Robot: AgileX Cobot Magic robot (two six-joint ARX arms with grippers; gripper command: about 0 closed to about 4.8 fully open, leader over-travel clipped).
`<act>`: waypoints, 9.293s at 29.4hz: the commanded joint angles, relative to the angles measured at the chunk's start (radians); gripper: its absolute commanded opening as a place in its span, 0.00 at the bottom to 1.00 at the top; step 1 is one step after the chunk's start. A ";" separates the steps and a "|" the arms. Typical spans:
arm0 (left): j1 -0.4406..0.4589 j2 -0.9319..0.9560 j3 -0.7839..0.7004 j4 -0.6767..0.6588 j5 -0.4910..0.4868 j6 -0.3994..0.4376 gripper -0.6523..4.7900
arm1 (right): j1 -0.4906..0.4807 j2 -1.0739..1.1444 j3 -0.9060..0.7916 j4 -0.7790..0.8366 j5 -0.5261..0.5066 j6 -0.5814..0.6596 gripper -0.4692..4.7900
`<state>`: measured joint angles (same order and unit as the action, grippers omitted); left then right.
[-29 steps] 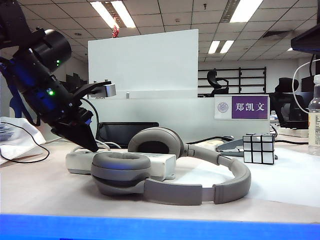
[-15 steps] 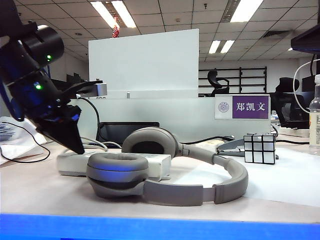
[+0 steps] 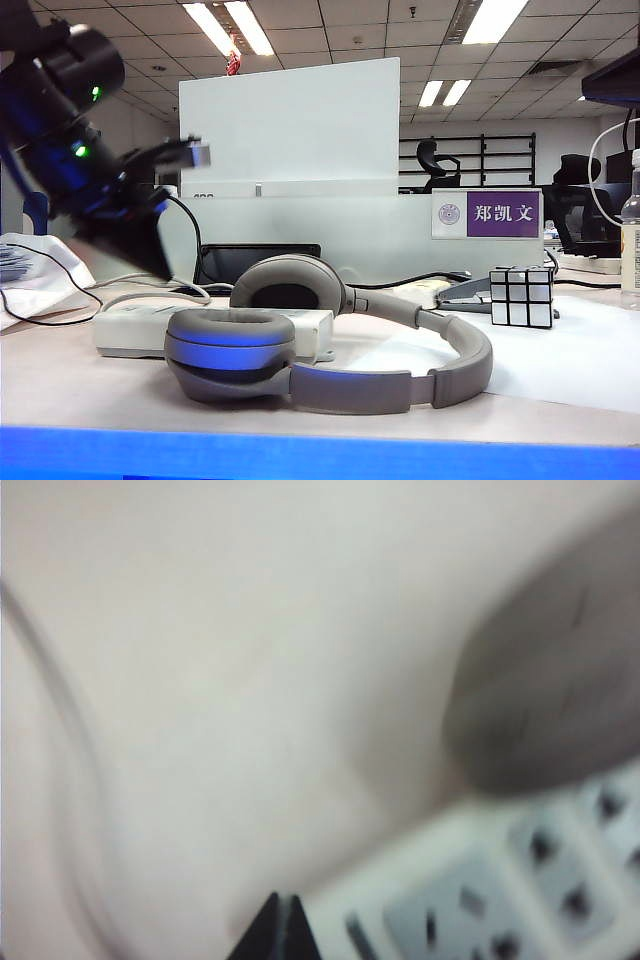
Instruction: Press the button on the power strip.
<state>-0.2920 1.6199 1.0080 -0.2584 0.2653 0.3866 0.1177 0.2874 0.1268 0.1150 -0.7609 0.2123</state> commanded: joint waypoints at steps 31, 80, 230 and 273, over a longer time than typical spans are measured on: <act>0.002 -0.830 -0.307 -0.008 0.022 -0.273 0.11 | -0.003 -0.016 0.003 0.181 0.011 0.136 0.09; 0.002 -1.618 -0.999 0.153 -0.171 -0.532 0.11 | -0.015 -0.286 0.001 -0.272 0.651 0.089 0.09; 0.406 -1.618 -0.999 0.162 -0.243 -0.447 0.11 | -0.165 -0.286 -0.119 -0.193 0.677 -0.108 0.09; 0.255 -1.618 -0.999 0.266 -0.329 -0.377 0.11 | -0.165 -0.286 -0.119 -0.193 0.676 -0.108 0.09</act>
<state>-0.0376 0.0032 0.0082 -0.0330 -0.0711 0.0101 -0.0467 0.0025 0.0097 -0.0921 -0.0826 0.1005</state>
